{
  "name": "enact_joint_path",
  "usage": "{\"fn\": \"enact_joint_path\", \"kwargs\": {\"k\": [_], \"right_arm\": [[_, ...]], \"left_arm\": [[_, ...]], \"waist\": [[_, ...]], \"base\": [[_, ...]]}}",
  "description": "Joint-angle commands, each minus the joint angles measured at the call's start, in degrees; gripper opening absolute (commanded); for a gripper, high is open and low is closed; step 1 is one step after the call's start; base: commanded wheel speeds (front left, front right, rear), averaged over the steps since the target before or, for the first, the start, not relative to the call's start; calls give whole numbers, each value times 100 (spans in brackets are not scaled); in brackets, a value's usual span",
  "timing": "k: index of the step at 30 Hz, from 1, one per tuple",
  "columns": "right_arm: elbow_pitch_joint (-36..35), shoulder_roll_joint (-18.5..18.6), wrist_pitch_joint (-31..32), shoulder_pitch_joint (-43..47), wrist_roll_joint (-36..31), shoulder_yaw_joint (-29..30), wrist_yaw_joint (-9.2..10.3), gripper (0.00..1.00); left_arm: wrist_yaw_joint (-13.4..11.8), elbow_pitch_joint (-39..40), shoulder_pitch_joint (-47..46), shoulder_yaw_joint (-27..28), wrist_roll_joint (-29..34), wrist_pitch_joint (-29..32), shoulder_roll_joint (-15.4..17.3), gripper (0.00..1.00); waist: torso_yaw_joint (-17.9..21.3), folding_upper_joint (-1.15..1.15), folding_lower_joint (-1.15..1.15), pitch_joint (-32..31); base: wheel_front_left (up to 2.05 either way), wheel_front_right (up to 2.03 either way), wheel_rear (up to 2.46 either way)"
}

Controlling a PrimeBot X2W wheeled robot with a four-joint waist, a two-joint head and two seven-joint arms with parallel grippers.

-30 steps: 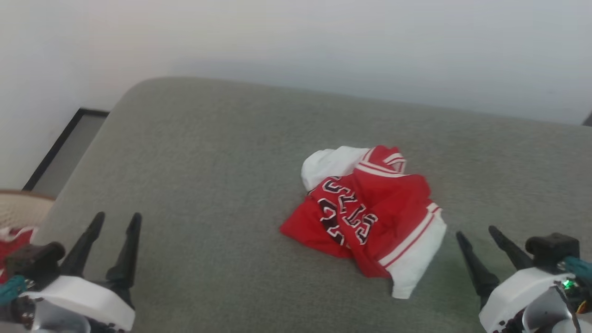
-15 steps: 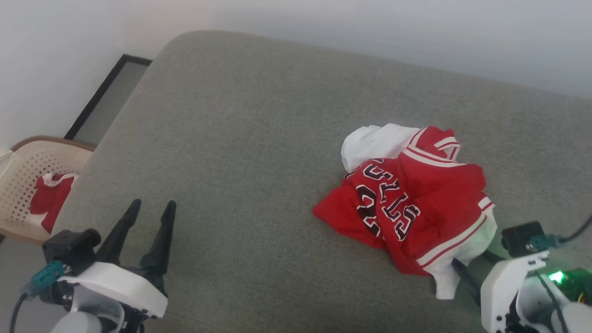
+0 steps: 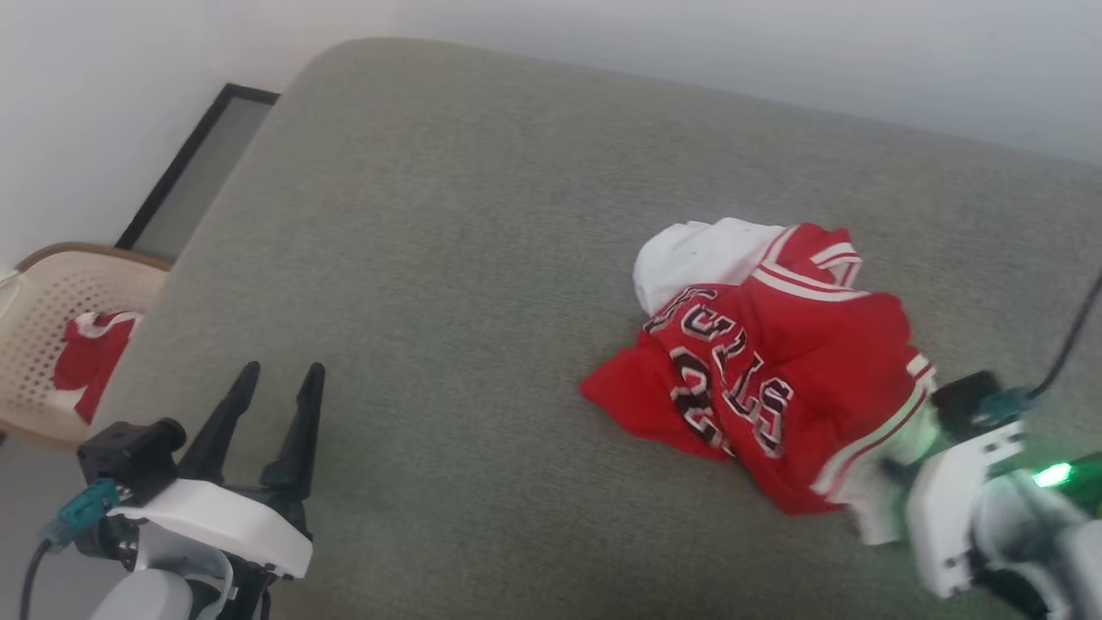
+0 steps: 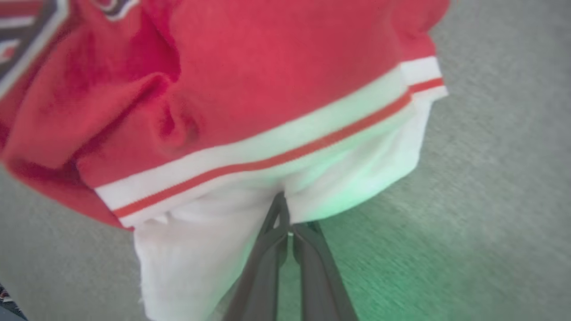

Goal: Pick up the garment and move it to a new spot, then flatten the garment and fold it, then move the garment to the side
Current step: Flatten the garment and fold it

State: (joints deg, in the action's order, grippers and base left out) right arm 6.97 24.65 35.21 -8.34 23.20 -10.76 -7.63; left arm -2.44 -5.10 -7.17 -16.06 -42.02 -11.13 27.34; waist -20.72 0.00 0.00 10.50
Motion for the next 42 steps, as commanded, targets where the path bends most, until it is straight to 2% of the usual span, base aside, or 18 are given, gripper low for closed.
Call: {"fn": "enact_joint_path", "kwargs": {"k": [1, 6, 7, 10, 18, 22, 28, 30, 31, 37, 42], "right_arm": [[-93, 174, 92, 25, 53, 150, 24, 0], [-616, 631, 475, -8, 225, 619, 19, 0], [-616, 631, 475, -8, 225, 619, 19, 0], [-734, 944, 619, -60, 375, 950, 19, 0], [-158, 1852, 585, -172, 615, 1469, 19, 0], [401, 1984, 484, -280, 647, 1546, 19, 0], [1163, 1841, 273, -500, 750, 1342, 19, 0], [1373, 1781, 221, -618, 771, 1257, 19, 47], [1448, 1752, 208, -658, 778, 1197, 19, 100], [1575, 1673, 61, -881, 907, 1015, 15, 100], [1350, 1487, -154, -866, 1018, 1061, 16, 100]], "left_arm": [[-13, 22, -16, 41, -21, -35, 37, 100], [-41, 81, -7, 95, -28, -56, 79, 100], [-41, 81, -7, 95, -28, -56, 79, 100], [-44, 99, -62, 89, -24, -66, 77, 100], [56, 27, -293, -73, 26, -52, -15, 100], [98, -54, -398, -128, 41, -60, -58, 100], [123, -154, -535, -192, 43, -69, -129, 100], [134, -195, -596, -219, 35, -44, -154, 100], [140, -207, -634, -233, 38, -20, -158, 100], [145, -194, -766, -220, -42, 201, -44, 100], [76, -30, -912, -190, -175, 619, 125, 100]], "waist": [[98, 0, 0, -8], [299, 0, 0, 2], [299, 0, 0, 2], [364, 0, 0, 41], [291, 0, 0, 212], [203, 0, 0, 293], [122, 0, 0, 392], [129, 0, 0, 401], [140, 0, 0, 396], [375, 0, 0, 272], [722, 0, 0, 116]], "base": [[0, 0, 0], [0, 0, 0], [0, 0, 0], [0, 0, 0], [0, 0, 0], [0, 0, 0], [0, 0, 0], [0, 0, 0], [0, 0, 0], [0, 0, 0], [0, 0, 0]]}}
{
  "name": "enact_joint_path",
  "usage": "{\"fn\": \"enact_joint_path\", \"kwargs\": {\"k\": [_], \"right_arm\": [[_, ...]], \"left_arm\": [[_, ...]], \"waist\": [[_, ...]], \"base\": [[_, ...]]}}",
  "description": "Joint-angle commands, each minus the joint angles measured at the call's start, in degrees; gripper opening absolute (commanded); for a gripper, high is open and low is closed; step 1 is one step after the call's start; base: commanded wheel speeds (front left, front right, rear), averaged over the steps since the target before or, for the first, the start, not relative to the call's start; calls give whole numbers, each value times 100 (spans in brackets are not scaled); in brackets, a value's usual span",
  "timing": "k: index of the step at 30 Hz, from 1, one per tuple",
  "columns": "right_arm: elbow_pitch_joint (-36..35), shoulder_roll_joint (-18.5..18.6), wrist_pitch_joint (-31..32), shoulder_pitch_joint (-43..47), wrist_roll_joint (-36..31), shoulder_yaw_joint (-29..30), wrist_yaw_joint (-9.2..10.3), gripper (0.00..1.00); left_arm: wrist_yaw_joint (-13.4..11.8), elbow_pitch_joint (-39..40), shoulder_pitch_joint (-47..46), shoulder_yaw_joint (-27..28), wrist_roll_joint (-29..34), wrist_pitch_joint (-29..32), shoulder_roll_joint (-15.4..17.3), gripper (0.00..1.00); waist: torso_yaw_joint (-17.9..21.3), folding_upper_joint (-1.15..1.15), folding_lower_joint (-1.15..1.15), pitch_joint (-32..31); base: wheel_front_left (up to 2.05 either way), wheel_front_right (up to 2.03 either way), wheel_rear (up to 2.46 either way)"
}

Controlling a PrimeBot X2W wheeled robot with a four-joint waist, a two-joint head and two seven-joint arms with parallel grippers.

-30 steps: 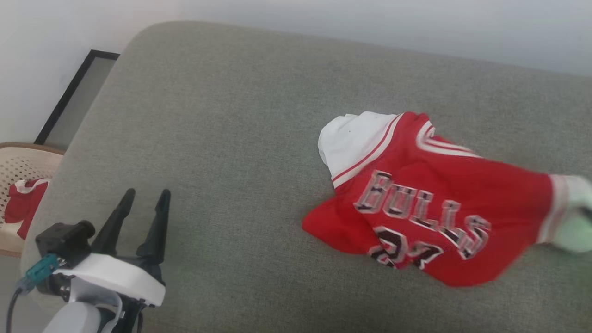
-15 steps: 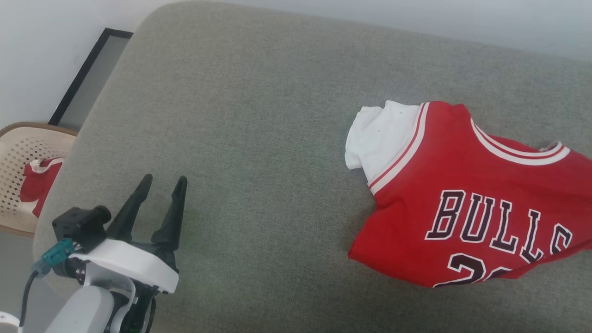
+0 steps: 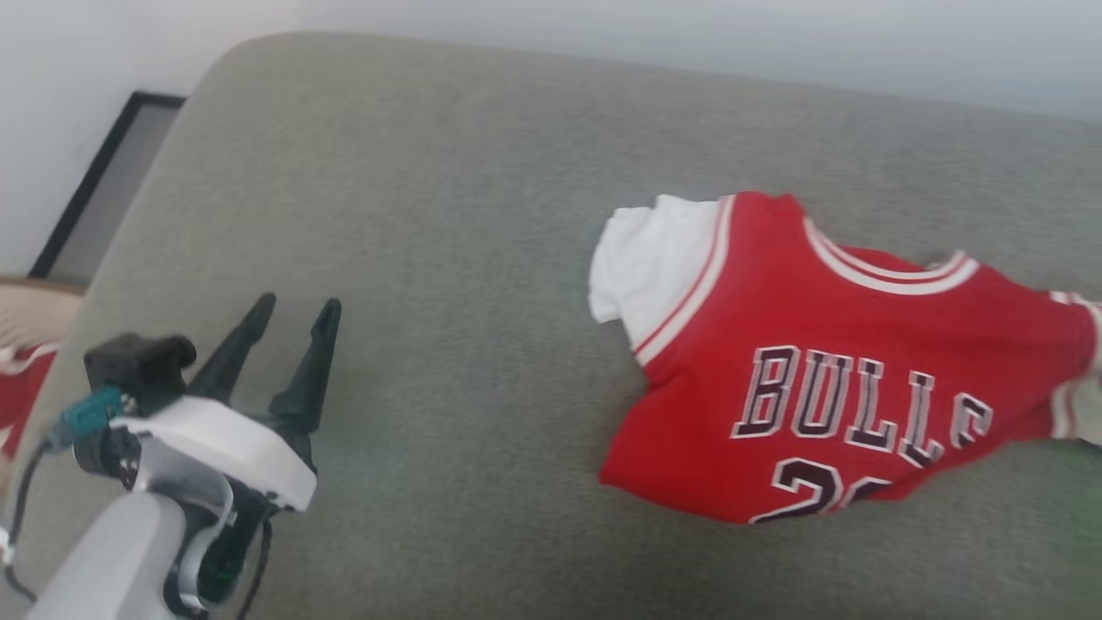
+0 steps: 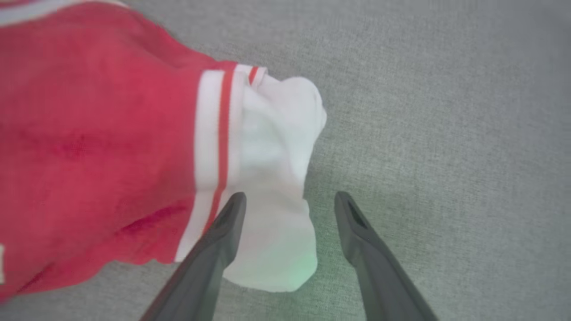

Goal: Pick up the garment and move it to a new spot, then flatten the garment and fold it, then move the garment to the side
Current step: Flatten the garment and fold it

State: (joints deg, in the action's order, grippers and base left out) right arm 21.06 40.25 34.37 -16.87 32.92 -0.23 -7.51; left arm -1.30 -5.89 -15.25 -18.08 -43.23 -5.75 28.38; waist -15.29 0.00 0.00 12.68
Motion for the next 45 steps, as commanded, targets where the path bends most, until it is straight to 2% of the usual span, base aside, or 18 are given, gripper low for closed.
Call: {"fn": "enact_joint_path", "kwargs": {"k": [1, 8, 9, 17, 21, 26, 30, 35, 43, 44, 45], "right_arm": [[-132, -129, -136, 24, 62, 35, 4, 100], [-781, -737, -828, 212, -124, 311, 4, 100], [-781, -737, -828, 212, -124, 311, 4, 100], [-1537, -1723, -2088, 329, -612, 657, 4, 100], [-1869, -2170, -2838, 364, -1066, 568, 3, 100], [-2034, -2578, -3450, 381, -1526, 525, 3, 100], [-2076, -2876, -3831, 403, -1807, 389, 3, 100], [-2013, -3059, -3968, 401, -1816, 239, 4, 100], [-1990, -3039, -3911, 292, -1795, 176, 4, 100], [-1996, -3036, -3919, 283, -1791, 183, 3, 100], [-1996, -3023, -3918, 277, -1800, 184, 4, 100]], "left_arm": [[-35, 92, -142, -2, -79, 206, 71, 100], [-68, 302, -572, -95, -168, 1082, 422, 100], [-68, 302, -572, -95, -168, 1082, 422, 100], [40, 110, -1304, -286, -181, 1976, 651, 100], [106, -247, -1741, -446, -236, 2451, 620, 100], [161, -780, -2164, -682, -261, 2961, 494, 100], [42, -1477, -2517, -904, -278, 3507, 311, 100], [-152, -2192, -2717, -1092, -271, 4040, 172, 100], [-331, -2994, -2849, -1339, -246, 4569, -66, 100], [-344, -3097, -2858, -1351, -270, 4613, -110, 68], [-353, -3191, -2871, -1359, -279, 4638, -142, 0]], "waist": [[258, 0, 0, -137], [917, 0, 0, -326], [917, 0, 0, -326], [1708, 0, 0, -351], [2155, 0, 0, -252], [2470, 0, 0, -99], [2684, 0, 0, 80], [2833, 0, 0, 249], [2902, 0, 0, 498], [2898, 0, 0, 521], [2891, 0, 0, 543]], "base": [[0, 0, 0], [0, 0, 0], [0, 0, 0], [0, 0, 0], [0, 0, 0], [0, 0, 0], [0, 0, 0], [0, 0, 0], [0, 0, 0], [0, 0, 0], [0, 0, 0]]}}
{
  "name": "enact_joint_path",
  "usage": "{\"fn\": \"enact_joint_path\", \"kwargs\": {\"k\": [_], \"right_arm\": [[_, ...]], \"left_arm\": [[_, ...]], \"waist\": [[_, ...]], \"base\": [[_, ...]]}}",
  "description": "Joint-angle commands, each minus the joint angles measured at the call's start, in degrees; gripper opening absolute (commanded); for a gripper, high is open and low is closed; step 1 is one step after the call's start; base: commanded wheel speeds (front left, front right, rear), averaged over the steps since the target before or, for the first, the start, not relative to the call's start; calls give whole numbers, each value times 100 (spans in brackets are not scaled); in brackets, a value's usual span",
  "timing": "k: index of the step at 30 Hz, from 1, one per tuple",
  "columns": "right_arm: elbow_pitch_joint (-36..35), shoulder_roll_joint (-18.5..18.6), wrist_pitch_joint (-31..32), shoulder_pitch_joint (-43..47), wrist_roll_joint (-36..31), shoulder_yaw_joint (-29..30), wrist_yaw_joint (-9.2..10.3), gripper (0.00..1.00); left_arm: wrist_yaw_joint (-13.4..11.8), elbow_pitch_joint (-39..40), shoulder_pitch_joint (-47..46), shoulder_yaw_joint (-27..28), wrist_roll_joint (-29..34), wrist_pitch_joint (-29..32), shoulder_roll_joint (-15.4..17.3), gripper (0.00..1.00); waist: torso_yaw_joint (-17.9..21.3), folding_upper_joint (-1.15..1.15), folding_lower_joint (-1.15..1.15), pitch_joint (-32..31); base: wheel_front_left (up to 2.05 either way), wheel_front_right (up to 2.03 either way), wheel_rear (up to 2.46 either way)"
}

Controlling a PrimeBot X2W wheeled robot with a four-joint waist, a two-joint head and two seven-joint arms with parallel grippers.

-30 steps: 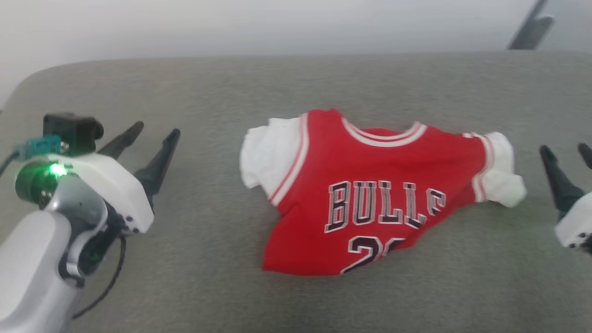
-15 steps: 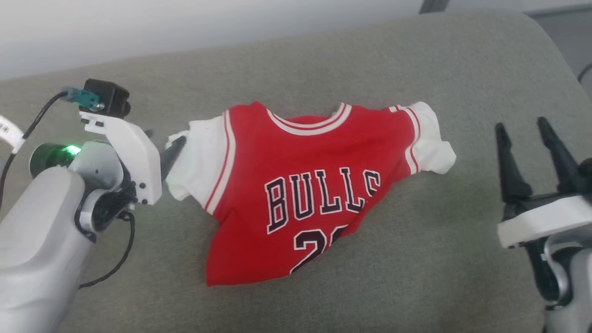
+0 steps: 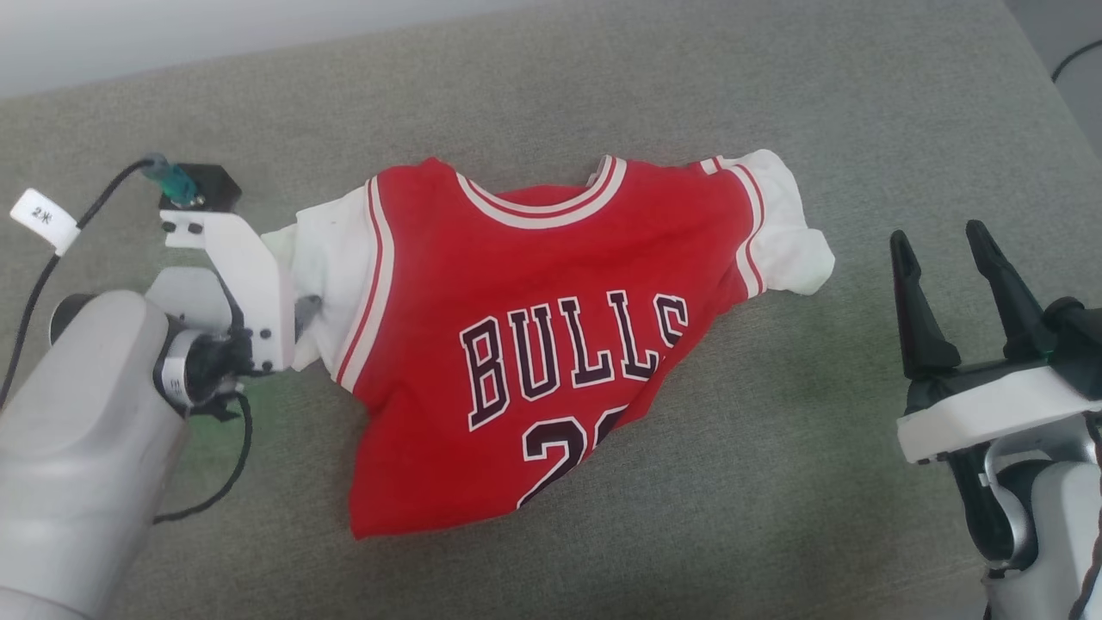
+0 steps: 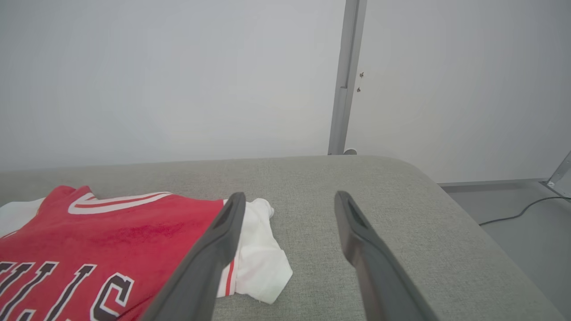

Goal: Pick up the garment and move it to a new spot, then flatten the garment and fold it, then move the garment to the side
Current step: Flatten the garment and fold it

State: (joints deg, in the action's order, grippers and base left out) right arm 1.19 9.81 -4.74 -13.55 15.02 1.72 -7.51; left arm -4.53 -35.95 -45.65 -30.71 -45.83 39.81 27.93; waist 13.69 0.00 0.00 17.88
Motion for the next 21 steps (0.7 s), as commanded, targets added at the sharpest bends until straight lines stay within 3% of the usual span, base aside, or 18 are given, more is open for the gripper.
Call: {"fn": "enact_joint_path", "kwargs": {"k": [1, 6, 10, 15, 21], "right_arm": [[-14, 26, -14, -63, -16, 0, 3, 100], [-25, 62, -21, -55, -25, 97, 4, 100], [-39, 89, 16, 9, -41, 218, 3, 100], [-91, 116, 79, 123, -49, 368, 3, 100], [-193, 107, 202, 245, -67, 503, 4, 100]], "left_arm": [[-49, -265, 169, -88, -53, 109, -127, 0], [-65, -431, 124, -59, -99, 102, -157, 0], [-138, -442, 164, 105, -184, -23, 25, 0], [-204, -143, 404, 237, -183, -123, 324, 0], [-469, 548, 851, 508, -427, -100, 618, 0]], "waist": [[-16, 0, 0, 39], [-122, 0, 0, 59], [-296, 0, 0, 10], [-566, 0, 0, -76], [-858, 0, 0, -154]], "base": [[0, 0, 0], [0, 0, 0], [0, 0, 0], [0, 0, 0], [0, 0, 0]]}}
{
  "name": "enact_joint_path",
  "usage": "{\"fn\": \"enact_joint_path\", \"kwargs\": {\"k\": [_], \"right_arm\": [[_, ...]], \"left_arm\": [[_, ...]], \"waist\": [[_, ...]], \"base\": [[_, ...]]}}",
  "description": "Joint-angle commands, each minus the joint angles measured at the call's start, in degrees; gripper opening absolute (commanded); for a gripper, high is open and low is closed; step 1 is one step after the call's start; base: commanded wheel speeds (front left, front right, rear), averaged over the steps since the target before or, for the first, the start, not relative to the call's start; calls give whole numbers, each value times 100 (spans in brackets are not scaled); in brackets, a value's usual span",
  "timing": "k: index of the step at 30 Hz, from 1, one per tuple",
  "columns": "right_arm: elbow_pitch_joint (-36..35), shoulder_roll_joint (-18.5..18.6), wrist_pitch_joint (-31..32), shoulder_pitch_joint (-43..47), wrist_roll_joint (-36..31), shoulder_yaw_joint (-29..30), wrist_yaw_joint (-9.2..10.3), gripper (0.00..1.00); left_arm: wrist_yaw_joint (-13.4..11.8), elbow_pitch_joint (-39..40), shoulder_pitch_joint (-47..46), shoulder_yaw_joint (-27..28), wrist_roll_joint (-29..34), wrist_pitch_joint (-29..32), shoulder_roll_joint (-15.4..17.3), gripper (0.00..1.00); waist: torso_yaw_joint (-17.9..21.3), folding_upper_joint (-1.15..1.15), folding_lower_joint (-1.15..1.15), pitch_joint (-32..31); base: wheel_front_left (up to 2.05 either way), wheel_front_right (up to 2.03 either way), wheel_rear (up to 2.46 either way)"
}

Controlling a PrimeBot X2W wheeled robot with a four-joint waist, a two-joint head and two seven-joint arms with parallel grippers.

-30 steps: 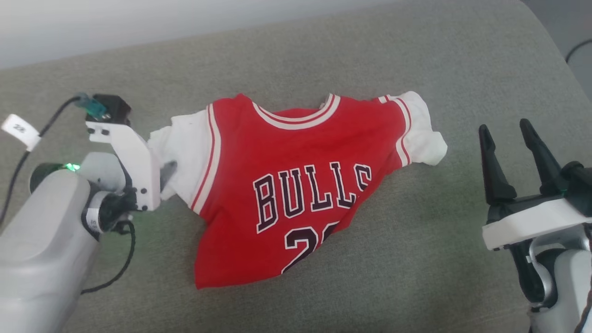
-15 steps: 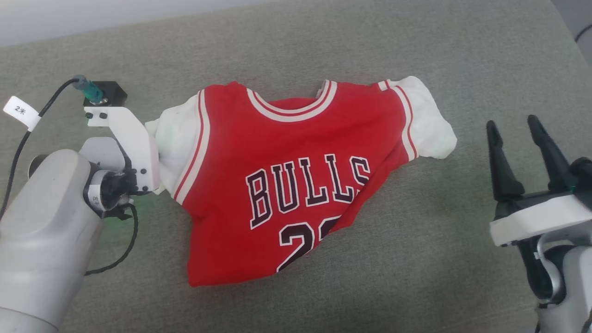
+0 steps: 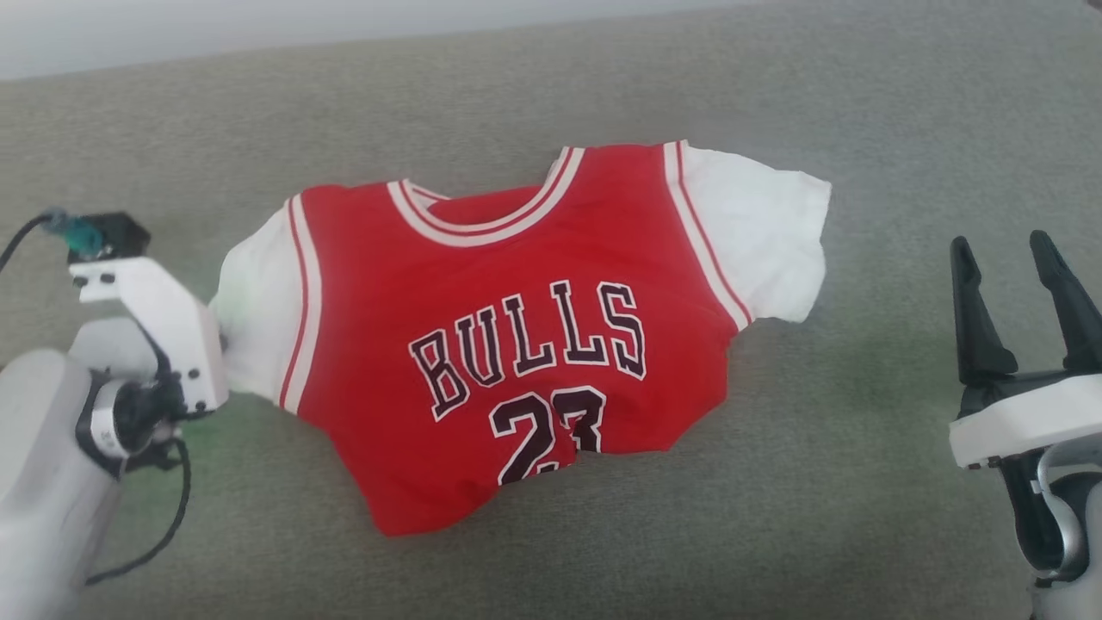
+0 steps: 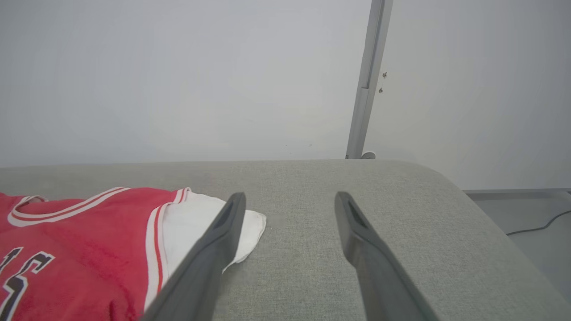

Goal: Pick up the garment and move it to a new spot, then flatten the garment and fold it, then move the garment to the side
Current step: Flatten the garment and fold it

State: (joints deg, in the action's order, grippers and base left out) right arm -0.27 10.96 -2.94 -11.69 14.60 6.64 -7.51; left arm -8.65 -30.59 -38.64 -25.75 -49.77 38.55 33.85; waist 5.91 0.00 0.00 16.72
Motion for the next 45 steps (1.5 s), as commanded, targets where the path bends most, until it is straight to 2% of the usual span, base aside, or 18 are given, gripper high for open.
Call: {"fn": "enact_joint_path", "kwargs": {"k": [1, 6, 8, 9, 11, 12, 13, 20, 28, 39, 43, 44, 45], "right_arm": [[-64, -20, 45, 72, -33, 15, 4, 100], [-128, -34, 134, 84, -64, 19, 4, 100], [-149, -35, 164, 79, -64, 22, 4, 100], [-157, -31, 179, 79, -61, 21, 4, 100], [-178, -25, 198, 81, -63, 18, 4, 100], [-188, -16, 217, 89, -63, 17, 4, 100], [-195, -11, 225, 96, -60, 14, 4, 100], [-243, 23, 279, 120, -28, -7, 4, 100], [-299, 71, 324, 12, 35, -114, 4, 100], [-392, 189, 406, -150, 133, -199, 4, 100], [-396, 275, 520, -206, 214, -294, 4, 100], [-400, 320, 595, -262, 273, -353, 4, 100], [-400, 320, 595, -262, 273, -353, 4, 100]], "left_arm": [[-120, 117, 255, 54, -75, 65, 86, 0], [-323, 637, 718, 165, -217, 63, 249, 0], [-374, 783, 856, 224, -251, 11, 216, 0], [-384, 845, 905, 224, -249, -24, 210, 17], [-415, 935, 963, 250, -271, -85, 194, 57], [-412, 971, 971, 255, -278, -116, 186, 95], [-408, 1002, 967, 259, -274, -111, 205, 100], [-365, 1171, 625, 233, -166, 71, 406, 100], [-140, 857, 54, 87, -3, 304, 572, 100], [68, 86, -426, -5, -7, 319, 372, 100], [8, -298, -470, -73, -134, 488, 109, 100], [33, -444, -470, -146, -215, 653, -48, 71], [33, -444, -470, -146, -215, 653, -48, 71]], "waist": [[-112, 0, 0, -46], [-231, 0, 0, -64], [-266, 0, 0, -66], [-282, 0, 0, -70], [-310, 0, 0, -73], [-325, 0, 0, -78], [-337, 0, 0, -84], [-351, 0, 0, -132], [-185, 0, 0, -13], [29, 0, 0, 345], [32, 0, 0, 457], [11, 0, 0, 501], [11, 0, 0, 501]], "base": [[0, 0, 0], [0, 0, 0], [0, 0, 0], [0, 0, 0], [0, 0, 0], [0, 0, 0], [0, 0, 0], [0, 0, 0], [0, 0, 0], [0, 0, 0], [0, 0, 0], [0, 0, 0], [0, 0, 0]]}}
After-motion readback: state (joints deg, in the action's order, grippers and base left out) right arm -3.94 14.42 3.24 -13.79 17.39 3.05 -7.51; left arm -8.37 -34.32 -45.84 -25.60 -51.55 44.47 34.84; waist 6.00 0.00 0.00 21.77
